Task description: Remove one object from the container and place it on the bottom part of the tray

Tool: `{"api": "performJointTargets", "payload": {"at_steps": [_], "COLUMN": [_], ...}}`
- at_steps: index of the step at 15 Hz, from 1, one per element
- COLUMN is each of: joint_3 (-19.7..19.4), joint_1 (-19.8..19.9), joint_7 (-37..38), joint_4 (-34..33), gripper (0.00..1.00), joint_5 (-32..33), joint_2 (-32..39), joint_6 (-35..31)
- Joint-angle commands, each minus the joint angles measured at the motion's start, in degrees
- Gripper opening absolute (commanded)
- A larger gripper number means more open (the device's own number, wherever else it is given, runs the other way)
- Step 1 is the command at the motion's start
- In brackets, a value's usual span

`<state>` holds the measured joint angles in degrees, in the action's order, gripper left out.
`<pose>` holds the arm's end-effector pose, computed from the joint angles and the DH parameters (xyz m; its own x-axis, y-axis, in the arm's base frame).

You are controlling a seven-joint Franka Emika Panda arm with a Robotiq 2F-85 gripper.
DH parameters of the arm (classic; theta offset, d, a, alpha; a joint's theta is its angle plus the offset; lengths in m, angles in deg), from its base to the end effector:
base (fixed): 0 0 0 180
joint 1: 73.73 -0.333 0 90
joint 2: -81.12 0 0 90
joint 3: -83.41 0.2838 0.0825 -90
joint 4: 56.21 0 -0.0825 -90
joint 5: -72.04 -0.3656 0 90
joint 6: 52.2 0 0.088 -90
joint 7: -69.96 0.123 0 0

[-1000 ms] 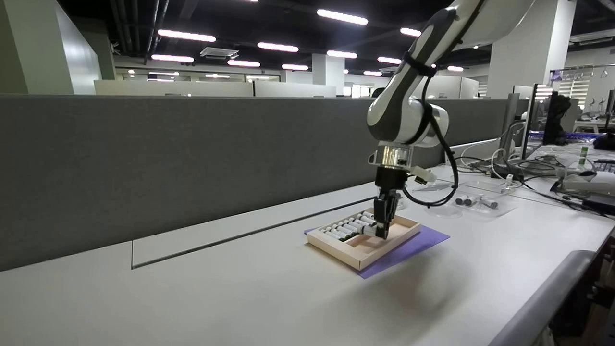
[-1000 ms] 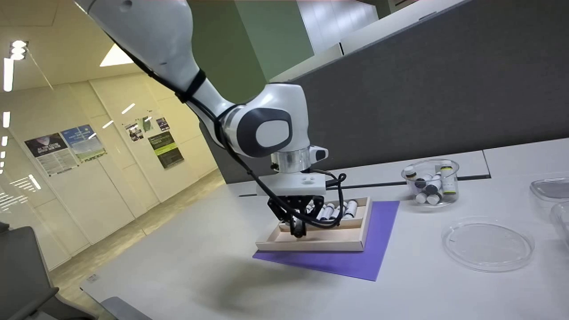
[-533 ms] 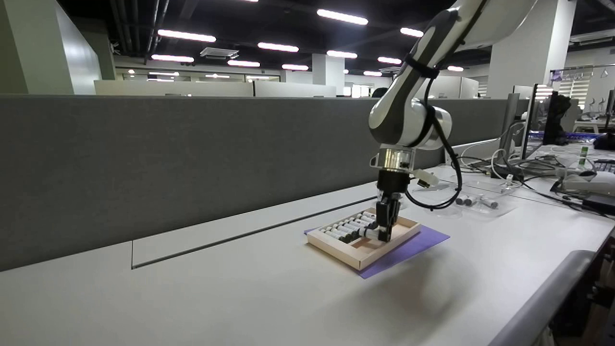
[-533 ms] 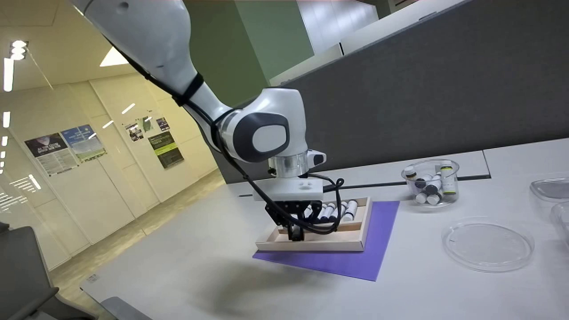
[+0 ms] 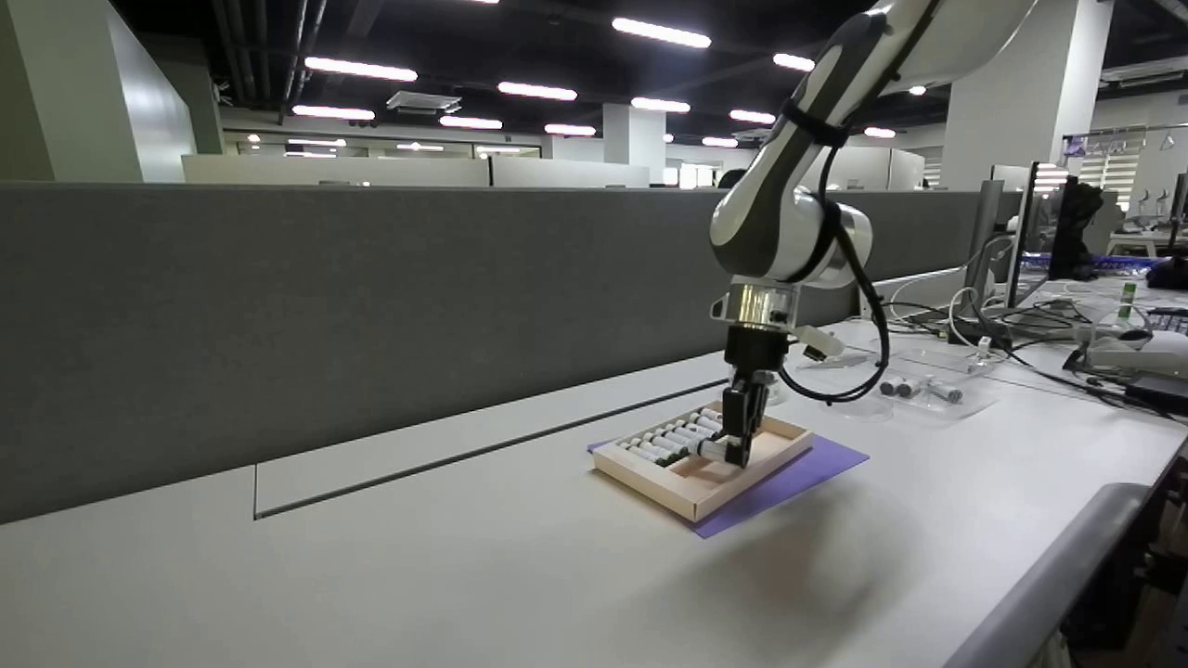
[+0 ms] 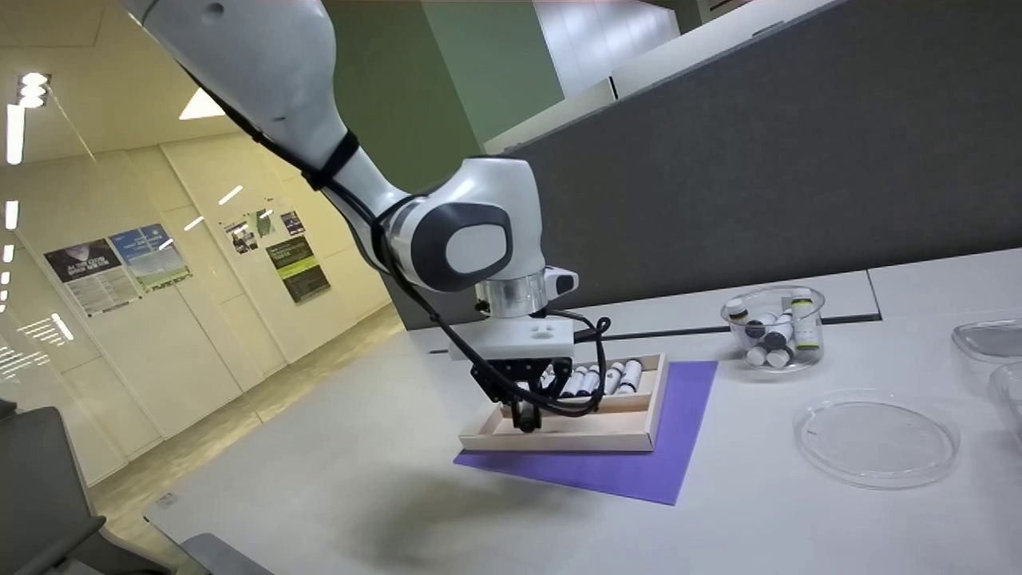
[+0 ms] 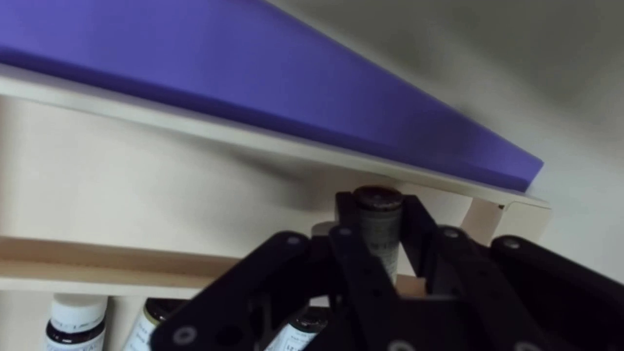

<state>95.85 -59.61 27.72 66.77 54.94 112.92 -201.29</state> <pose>0.5277 -0.0105 0.1104 0.9160 0.3967 0.0600 0.3978 -0.8787 -0.2640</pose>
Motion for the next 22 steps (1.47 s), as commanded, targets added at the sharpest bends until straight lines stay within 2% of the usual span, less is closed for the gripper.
{"api": "performJointTargets", "payload": {"at_steps": [1,5,9,17,22], "joint_3": [2.0,1.8,0.6,-1.0,-3.7], "joint_1": [1.6,1.4,0.5,-0.1,-1.4], "joint_7": [-2.7,-3.3,-1.7,-0.8,2.4], "joint_4": [4.9,6.6,4.8,-1.9,-8.6], "gripper": [0.05,0.05,0.05,0.05,0.05], "joint_5": [-1.2,-1.1,-0.6,-3.4,-3.6], "joint_2": [-4.5,-6.3,-5.8,-4.9,-2.6], "joint_6": [-1.4,0.2,3.3,15.8,22.9]}}
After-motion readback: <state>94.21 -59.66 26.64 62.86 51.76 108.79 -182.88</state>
